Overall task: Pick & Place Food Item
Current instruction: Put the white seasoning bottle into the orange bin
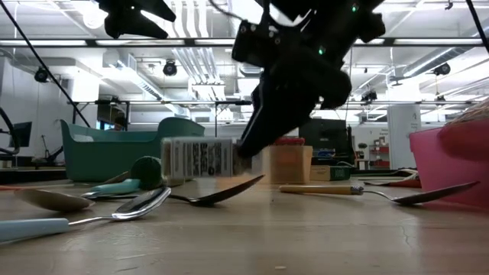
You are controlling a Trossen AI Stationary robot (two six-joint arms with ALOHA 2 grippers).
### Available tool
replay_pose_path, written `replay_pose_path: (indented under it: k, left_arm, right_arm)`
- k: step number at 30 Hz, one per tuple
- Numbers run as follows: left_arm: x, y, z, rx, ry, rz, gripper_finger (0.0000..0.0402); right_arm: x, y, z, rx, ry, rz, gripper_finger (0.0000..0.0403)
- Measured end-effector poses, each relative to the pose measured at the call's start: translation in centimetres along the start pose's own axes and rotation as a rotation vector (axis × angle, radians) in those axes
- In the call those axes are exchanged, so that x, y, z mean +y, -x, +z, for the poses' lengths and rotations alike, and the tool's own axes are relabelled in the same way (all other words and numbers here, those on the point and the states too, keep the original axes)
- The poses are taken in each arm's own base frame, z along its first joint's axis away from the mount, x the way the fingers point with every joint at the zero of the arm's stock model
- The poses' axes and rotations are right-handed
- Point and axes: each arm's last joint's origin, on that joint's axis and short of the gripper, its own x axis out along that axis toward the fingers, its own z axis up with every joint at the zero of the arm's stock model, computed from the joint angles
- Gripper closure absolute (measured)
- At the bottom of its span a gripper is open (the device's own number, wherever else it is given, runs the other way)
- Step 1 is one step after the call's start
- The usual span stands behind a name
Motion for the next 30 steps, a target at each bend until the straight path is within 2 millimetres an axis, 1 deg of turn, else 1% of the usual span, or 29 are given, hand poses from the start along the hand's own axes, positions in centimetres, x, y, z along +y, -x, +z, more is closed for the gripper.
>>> replay_pose_path:
  k: [8,12,16,20,24,27,30]
  left_arm:
    - [0.0,0.0,0.0,0.005,0.007,-0.013,0.0117]
    - [-0.2,0.0,-0.1,0.023,0.006,-0.057,0.0117]
    - [-0.3,-0.5,-0.9,0.032,0.014,-0.087,0.0117]
    - [-0.4,-0.7,-1.0,0.012,0.106,-0.099,0.0117]
    - [-0.2,-0.9,-0.8,-0.011,0.233,-0.096,0.0117]
    - [0.0,-1.2,-0.5,-0.041,0.324,-0.095,0.0117]
    - [0.1,-1.6,-0.6,-0.072,0.368,-0.094,0.0117]
  right_arm:
    - [0.6,1.5,0.5,-0.007,0.036,-0.065,0.023]
    - [0.6,3.1,1.4,-0.018,0.048,-0.116,0.023]
    - [0.6,5.0,2.6,-0.054,0.056,-0.159,0.023]
    - [0.9,7.0,3.6,-0.075,0.111,-0.262,0.023]
    - [1.3,9.0,4.7,-0.104,0.153,-0.351,0.023]
    - [1.6,10.3,5.5,-0.127,0.186,-0.435,0.023]
    - [1.8,11.3,6.3,-0.138,0.229,-0.53,0.023]
